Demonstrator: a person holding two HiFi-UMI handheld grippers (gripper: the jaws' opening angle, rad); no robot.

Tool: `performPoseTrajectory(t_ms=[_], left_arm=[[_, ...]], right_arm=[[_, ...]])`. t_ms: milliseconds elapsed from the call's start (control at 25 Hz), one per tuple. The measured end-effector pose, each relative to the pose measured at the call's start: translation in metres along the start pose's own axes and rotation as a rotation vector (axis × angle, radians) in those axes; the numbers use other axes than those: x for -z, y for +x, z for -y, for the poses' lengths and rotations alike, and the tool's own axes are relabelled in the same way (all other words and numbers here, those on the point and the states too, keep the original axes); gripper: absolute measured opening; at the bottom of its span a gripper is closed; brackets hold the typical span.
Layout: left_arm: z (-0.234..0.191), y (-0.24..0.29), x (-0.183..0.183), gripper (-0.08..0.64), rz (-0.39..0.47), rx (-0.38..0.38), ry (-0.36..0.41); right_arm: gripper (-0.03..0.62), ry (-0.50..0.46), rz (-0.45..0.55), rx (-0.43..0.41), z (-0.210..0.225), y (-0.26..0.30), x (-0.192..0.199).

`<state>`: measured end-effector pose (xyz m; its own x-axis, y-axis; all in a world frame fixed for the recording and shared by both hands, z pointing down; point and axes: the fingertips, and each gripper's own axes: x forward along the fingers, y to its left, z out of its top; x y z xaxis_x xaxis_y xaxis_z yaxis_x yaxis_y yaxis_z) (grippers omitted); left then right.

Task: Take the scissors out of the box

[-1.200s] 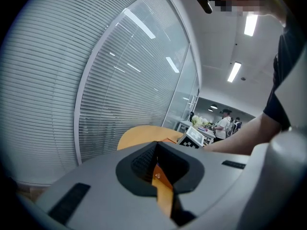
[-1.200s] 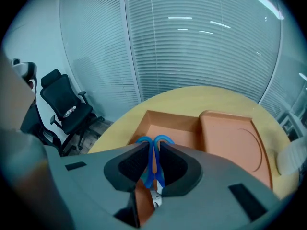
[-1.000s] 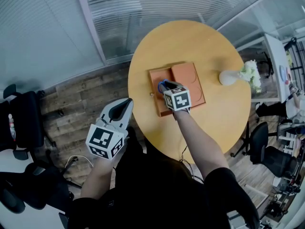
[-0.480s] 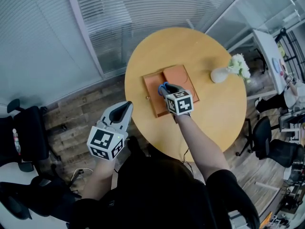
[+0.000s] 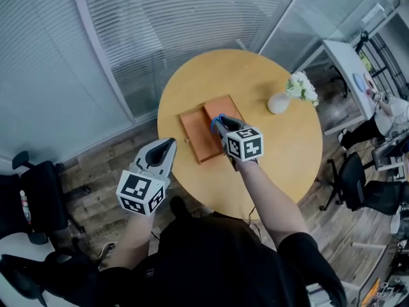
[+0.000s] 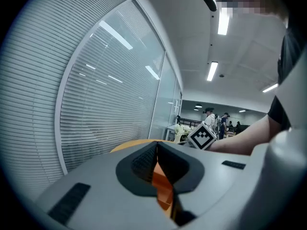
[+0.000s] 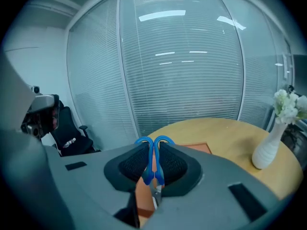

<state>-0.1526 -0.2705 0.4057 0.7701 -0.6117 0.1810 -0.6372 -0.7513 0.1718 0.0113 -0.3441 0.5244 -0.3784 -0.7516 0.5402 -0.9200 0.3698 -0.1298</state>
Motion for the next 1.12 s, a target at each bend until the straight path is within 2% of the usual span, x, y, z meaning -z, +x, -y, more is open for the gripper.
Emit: performPoseTrajectory(t_ms=[280,680,920,1120], left_arm=[[0.045,0.028,-0.016,0.014,0.014,-0.031,0.039],[0.132,0.069,-0.045,0.014,0.038,-0.097,0.088],[0.168,0.094,-0.064,0.014,0.042,-0.092,0.114],[0.173,0.106,-0.078,0.014,0.043,-0.083,0.127]], right_arm=[[0.083,0.027,0.136,-0.076,0.026,-0.062,-0.024],[0.083,0.024,0.35,-0.185,0.08,-0.187,-0.05],[0.083,0.018,0.447,-0.206,0.113,-0.246,-0.066],[0.083,0.025,0.498,-0.189,0.133,-0.291,-0.079]])
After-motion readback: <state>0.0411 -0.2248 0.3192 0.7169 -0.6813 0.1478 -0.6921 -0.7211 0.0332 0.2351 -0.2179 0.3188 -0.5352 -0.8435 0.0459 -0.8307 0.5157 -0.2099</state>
